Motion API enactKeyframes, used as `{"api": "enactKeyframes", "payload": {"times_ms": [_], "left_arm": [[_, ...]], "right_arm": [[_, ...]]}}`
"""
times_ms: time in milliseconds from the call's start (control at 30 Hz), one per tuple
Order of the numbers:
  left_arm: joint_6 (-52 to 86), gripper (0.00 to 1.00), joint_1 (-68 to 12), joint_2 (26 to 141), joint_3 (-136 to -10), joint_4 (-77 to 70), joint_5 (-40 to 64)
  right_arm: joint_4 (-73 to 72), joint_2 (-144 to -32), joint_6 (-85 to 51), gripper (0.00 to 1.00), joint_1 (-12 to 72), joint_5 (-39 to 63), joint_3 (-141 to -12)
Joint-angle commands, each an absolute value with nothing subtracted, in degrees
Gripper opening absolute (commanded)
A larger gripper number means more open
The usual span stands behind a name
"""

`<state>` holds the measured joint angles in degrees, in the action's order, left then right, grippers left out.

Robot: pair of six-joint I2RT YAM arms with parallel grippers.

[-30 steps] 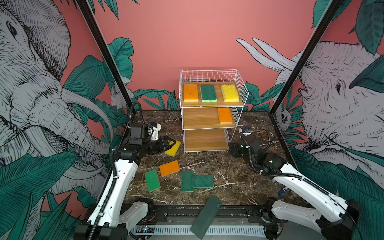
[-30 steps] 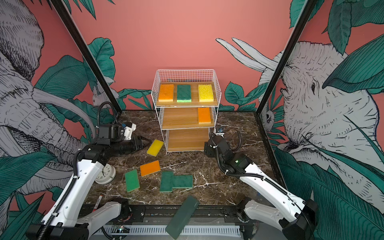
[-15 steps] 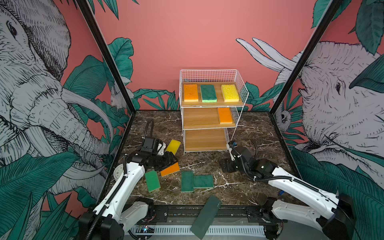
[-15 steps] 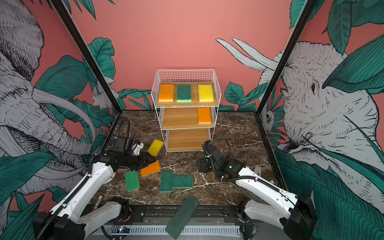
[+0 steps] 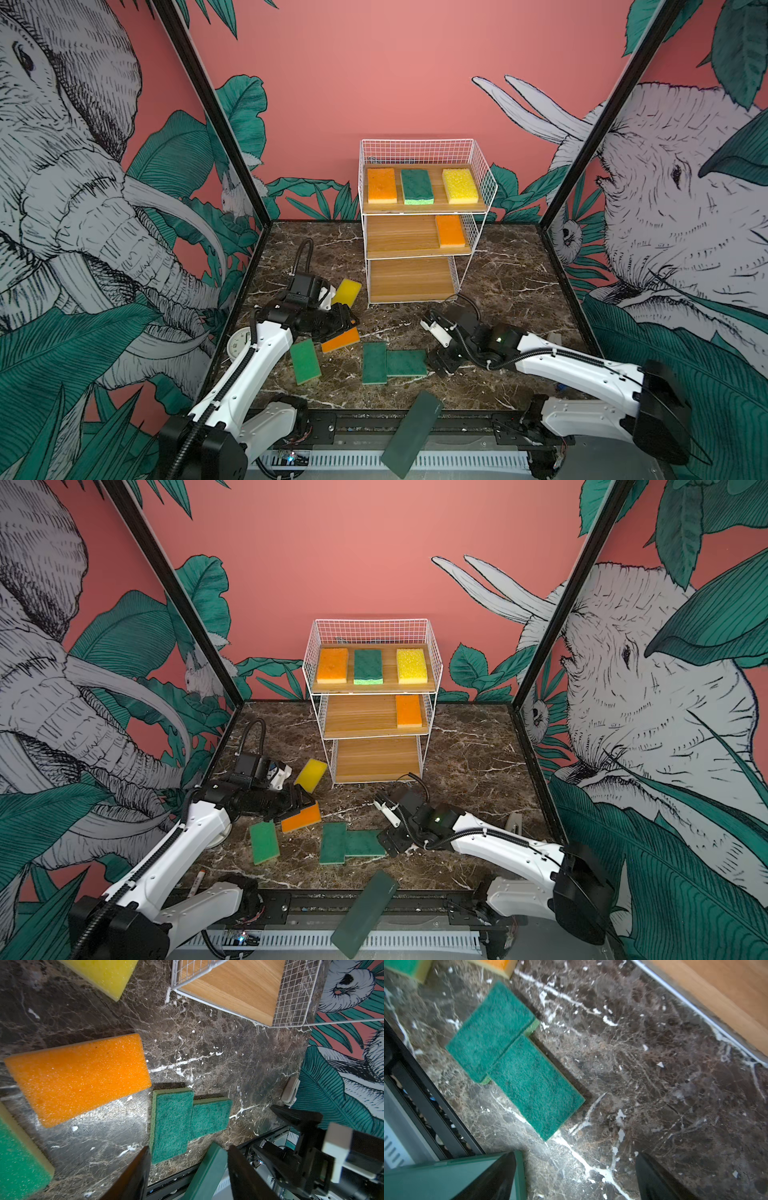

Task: Arrange cleaning sponges on a shelf
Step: Rotate the cleaning sponge at the bottom-center of the table.

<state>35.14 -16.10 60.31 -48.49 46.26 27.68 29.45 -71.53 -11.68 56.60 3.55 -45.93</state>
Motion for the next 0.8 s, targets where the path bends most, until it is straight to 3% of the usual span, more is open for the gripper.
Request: {"api": "enactKeyframes", "payload": {"times_ms": [0,767], "left_arm": [[35.3,0.61,-16.3,60.8,-49.1,45.6,29.1],[37.6,0.61,-16.2,63.6,-50.5,40.0,33.3]], "right_arm": [[32.4,-75.1,-6.6,0.92,59.2,1.8,-49.1],[41.3,-95.5,11.2,0.94,64.4,-2.6,-62.7]]}}
